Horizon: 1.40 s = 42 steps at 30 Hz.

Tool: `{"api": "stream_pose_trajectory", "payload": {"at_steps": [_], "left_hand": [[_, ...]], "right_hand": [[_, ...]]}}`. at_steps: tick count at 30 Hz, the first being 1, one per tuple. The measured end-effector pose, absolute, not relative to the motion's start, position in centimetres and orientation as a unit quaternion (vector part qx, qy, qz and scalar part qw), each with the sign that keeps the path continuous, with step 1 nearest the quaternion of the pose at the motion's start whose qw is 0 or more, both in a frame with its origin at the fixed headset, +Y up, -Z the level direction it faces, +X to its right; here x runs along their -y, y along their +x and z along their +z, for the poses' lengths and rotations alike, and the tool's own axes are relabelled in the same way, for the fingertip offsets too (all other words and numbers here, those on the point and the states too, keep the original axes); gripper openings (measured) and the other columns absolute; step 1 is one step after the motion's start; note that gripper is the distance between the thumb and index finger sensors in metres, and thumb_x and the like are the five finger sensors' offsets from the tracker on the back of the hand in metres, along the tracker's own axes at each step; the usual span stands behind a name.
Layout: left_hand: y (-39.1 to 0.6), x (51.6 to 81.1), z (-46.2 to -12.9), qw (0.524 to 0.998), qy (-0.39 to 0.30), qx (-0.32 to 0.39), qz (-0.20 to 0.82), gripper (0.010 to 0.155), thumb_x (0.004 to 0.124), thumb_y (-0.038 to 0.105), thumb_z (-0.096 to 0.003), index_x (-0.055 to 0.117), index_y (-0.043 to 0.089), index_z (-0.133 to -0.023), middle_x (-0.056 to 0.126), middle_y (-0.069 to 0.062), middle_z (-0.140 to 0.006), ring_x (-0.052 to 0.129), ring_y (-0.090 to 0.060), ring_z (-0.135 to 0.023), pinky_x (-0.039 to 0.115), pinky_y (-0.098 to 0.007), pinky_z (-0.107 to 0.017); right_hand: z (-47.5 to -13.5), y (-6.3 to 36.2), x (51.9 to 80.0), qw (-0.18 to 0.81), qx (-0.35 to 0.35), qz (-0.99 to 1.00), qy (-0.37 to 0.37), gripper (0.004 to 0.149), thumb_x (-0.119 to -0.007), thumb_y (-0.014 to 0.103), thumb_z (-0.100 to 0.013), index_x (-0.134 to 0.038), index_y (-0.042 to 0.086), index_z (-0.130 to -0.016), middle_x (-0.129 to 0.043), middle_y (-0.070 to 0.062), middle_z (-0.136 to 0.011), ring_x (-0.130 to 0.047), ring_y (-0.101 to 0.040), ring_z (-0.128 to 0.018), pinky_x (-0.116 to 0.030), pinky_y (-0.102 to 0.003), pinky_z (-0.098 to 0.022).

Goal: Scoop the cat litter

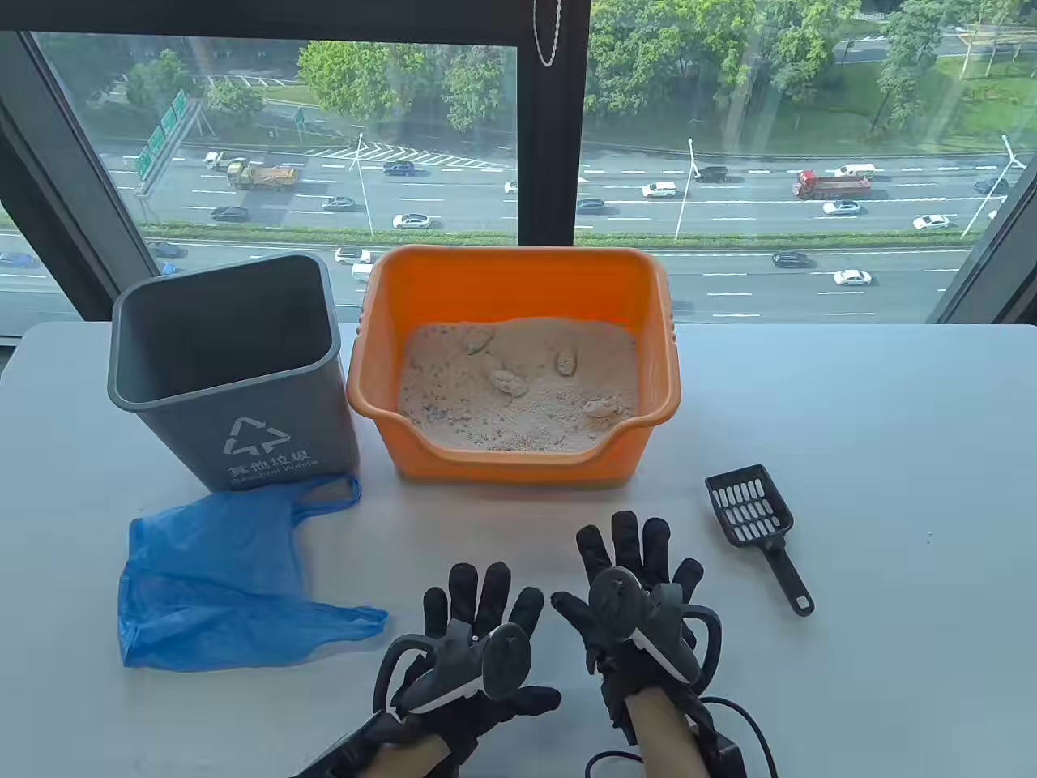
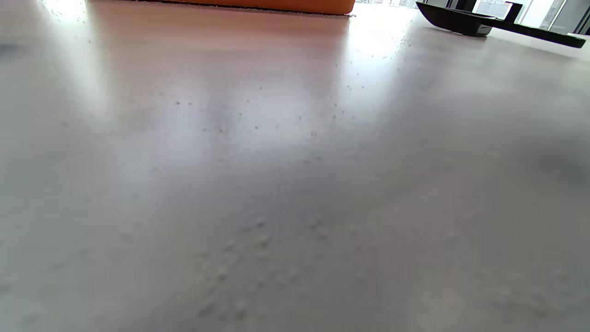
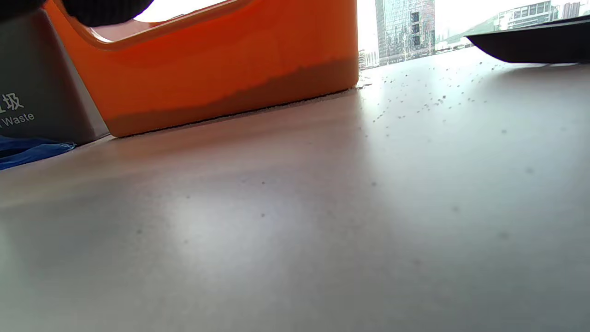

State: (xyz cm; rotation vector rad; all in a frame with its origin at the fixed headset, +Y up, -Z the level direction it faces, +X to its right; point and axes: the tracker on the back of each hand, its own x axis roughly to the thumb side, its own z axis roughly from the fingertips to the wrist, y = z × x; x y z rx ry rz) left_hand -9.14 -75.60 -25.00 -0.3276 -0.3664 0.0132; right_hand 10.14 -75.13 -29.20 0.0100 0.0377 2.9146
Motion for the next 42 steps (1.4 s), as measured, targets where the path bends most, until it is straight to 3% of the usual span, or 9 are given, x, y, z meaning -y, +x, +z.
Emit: {"api": "stream_pose_trajectory", "payload": {"at_steps": [12,20,24,27,32,35,40,42], "left_hand": [[-9.3,75.1,-25.4,0.973,-0.159,0.168,0.014,0.1,0.051,0.082,-0.0303,-0.01,0.043,-0.1,-0.03,0.003,-0.102,-0.029,-0.039,-0.09,-0.006,-0.064,-0.062],[-9.9,71.1,-27.3,0.979,-0.135,0.148,0.021,0.099,0.053,0.081,-0.031,-0.008,0.044,-0.1,-0.029,0.004,-0.102,-0.029,-0.039,-0.09,-0.006,-0.064,-0.063],[-13.6,67.9,-28.7,0.987,-0.119,0.107,0.024,0.099,0.057,0.079,-0.033,-0.006,0.044,-0.101,-0.028,0.003,-0.103,-0.028,-0.04,-0.091,-0.005,-0.065,-0.064],[-18.9,66.8,-30.2,0.99,-0.128,0.04,0.037,0.099,0.062,0.076,-0.0343,-0.002,0.042,-0.103,-0.025,-0.001,-0.105,-0.024,-0.042,-0.093,-0.001,-0.066,-0.067],[-28.5,69.0,-32.0,0.976,-0.184,-0.105,0.044,0.101,0.069,0.069,-0.0377,0.003,0.032,-0.105,-0.017,-0.017,-0.106,-0.012,-0.054,-0.096,0.013,-0.067,-0.072],[-33.0,71.8,-32.6,0.953,-0.229,-0.187,0.067,0.101,0.072,0.065,-0.04,0.008,0.024,-0.107,-0.005,-0.029,-0.107,0.009,-0.066,-0.097,0.033,-0.07,-0.073],[-36.0,75.8,-33.2,0.922,-0.295,-0.22,0.119,0.1,0.072,0.067,-0.0399,0.016,0.02,-0.109,0.01,-0.034,-0.109,0.033,-0.068,-0.097,0.053,-0.067,-0.071],[-36.1,76.8,-33.5,0.913,-0.316,-0.228,0.118,0.096,0.074,0.064,-0.0415,0.022,0.021,-0.109,0.016,-0.032,-0.11,0.032,-0.067,-0.096,0.054,-0.067,-0.069]], "right_hand": [[-29.2,10.4,75.1,0.123,-0.011,0.992,0.002,0.077,-0.063,0.069,-0.04,-0.026,0.045,-0.103,-0.003,0.003,-0.117,0.003,-0.033,-0.106,-0.017,-0.073,-0.069],[-29.0,11.0,74.3,0.142,0.002,0.99,-0.004,0.076,-0.063,0.069,-0.04,-0.028,0.045,-0.103,-0.003,0.003,-0.117,0.003,-0.034,-0.106,-0.017,-0.073,-0.069],[-28.8,11.3,73.9,0.15,0.01,0.989,-0.008,0.076,-0.063,0.069,-0.041,-0.028,0.045,-0.104,-0.003,0.002,-0.118,0.003,-0.034,-0.106,-0.017,-0.073,-0.068],[-28.7,11.4,73.8,0.152,0.01,0.988,-0.009,0.076,-0.063,0.069,-0.041,-0.028,0.045,-0.104,-0.003,0.002,-0.118,0.003,-0.034,-0.106,-0.017,-0.073,-0.069],[-28.7,11.0,73.8,0.155,0.002,0.988,-0.006,0.076,-0.063,0.069,-0.041,-0.028,0.045,-0.104,-0.003,0.002,-0.118,0.003,-0.034,-0.106,-0.016,-0.073,-0.069],[-28.6,10.6,73.8,0.153,-0.004,0.988,0.0,0.076,-0.063,0.069,-0.041,-0.028,0.045,-0.104,-0.003,0.003,-0.118,0.004,-0.034,-0.106,-0.016,-0.073,-0.069],[-28.5,10.3,73.8,0.156,-0.007,0.988,0.005,0.076,-0.063,0.069,-0.041,-0.029,0.045,-0.104,-0.003,0.003,-0.118,0.004,-0.034,-0.106,-0.016,-0.073,-0.068],[-28.5,10.3,73.8,0.155,-0.007,0.988,0.005,0.076,-0.063,0.069,-0.041,-0.029,0.045,-0.104,-0.003,0.002,-0.118,0.004,-0.034,-0.106,-0.016,-0.073,-0.069]]}}
